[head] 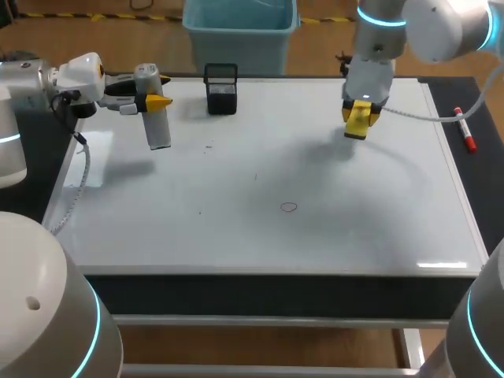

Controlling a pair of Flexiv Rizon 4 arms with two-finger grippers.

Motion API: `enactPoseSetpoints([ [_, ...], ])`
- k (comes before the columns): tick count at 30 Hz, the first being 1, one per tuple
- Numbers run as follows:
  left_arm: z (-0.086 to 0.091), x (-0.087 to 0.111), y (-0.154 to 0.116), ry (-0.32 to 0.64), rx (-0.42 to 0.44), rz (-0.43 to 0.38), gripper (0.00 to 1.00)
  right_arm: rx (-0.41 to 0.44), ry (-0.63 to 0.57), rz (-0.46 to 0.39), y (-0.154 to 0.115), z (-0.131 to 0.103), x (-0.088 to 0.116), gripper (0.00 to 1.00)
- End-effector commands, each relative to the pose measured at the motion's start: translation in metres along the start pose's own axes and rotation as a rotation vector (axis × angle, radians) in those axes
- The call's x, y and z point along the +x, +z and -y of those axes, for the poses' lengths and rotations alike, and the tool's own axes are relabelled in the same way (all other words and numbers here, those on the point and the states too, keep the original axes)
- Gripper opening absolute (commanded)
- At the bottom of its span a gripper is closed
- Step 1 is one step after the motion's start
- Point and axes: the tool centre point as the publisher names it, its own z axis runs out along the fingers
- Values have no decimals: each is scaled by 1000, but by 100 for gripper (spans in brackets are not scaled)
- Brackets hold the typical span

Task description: Pick up the inspection probe, press it on each red-marked spot on the whiteboard one by one, put down the probe, pick up the eraser, and wipe off all the red marks.

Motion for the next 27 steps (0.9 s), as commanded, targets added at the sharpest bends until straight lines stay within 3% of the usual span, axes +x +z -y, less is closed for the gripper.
enactPoseSetpoints([
  [1, 2, 1, 0, 0, -1, 2, 0, -12, 7, -15, -8, 8, 6, 0],
  [19, 2, 1, 0, 0, -1, 2, 0, -6, 27, -1, -10, 12, 10, 0],
  [22, 6, 14, 23, 18, -23, -49, 0, -6, 27, -1, -10, 12, 10, 0],
  [27, 10, 42, 64, -13, 25, -140, 0, -6, 27, -1, -10, 12, 10, 0],
])
